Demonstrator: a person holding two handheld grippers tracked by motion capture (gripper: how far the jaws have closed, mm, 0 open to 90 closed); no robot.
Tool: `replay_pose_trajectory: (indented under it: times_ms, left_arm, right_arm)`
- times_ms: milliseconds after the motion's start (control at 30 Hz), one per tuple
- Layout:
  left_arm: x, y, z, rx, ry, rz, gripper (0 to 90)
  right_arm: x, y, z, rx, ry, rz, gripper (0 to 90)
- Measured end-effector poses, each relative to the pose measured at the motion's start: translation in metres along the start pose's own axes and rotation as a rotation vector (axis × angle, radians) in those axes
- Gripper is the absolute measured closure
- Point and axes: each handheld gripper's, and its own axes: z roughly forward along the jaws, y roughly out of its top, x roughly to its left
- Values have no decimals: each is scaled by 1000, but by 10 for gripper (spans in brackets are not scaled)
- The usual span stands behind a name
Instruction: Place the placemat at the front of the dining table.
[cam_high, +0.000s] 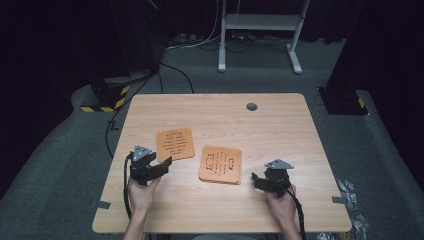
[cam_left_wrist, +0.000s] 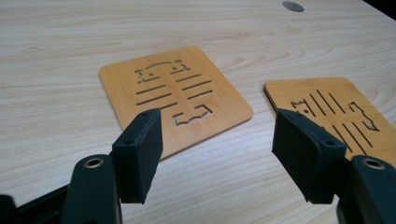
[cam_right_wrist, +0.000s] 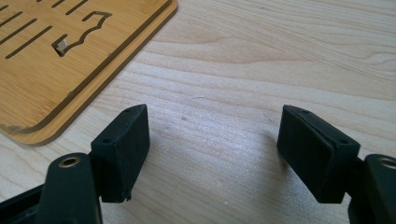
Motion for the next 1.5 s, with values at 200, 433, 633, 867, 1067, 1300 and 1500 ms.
replay_pose_trajectory:
  times_ms: [200, 433, 633, 867, 1067, 1300, 1500]
  left_arm:
    - [2, -5, -4, 5, -6, -2, 335]
    - [-2, -11, -6, 0, -15, 11, 332]
    - [-1, -15, -9, 6, -23, 13, 331]
    - [-8, -20, -8, 7, -41, 40, 316]
    - [-14, -24, -5, 10, -56, 51, 308]
    - [-20, -28, -1, 19, -70, 63, 307]
    - [-23, -34, 6, 38, -78, 65, 306]
  right_arm:
    - [0, 0, 0, -1, 0, -1, 252]
    - [0, 0, 0, 0, 0, -2, 252]
    - [0, 0, 0, 1, 0, 1, 252]
    - [0, 0, 0, 1, 2, 0, 252]
    - [0, 0, 0, 1, 1, 0, 252]
    - [1, 0, 0, 1, 2, 2, 252]
    - [1, 0, 0, 1, 2, 2, 252]
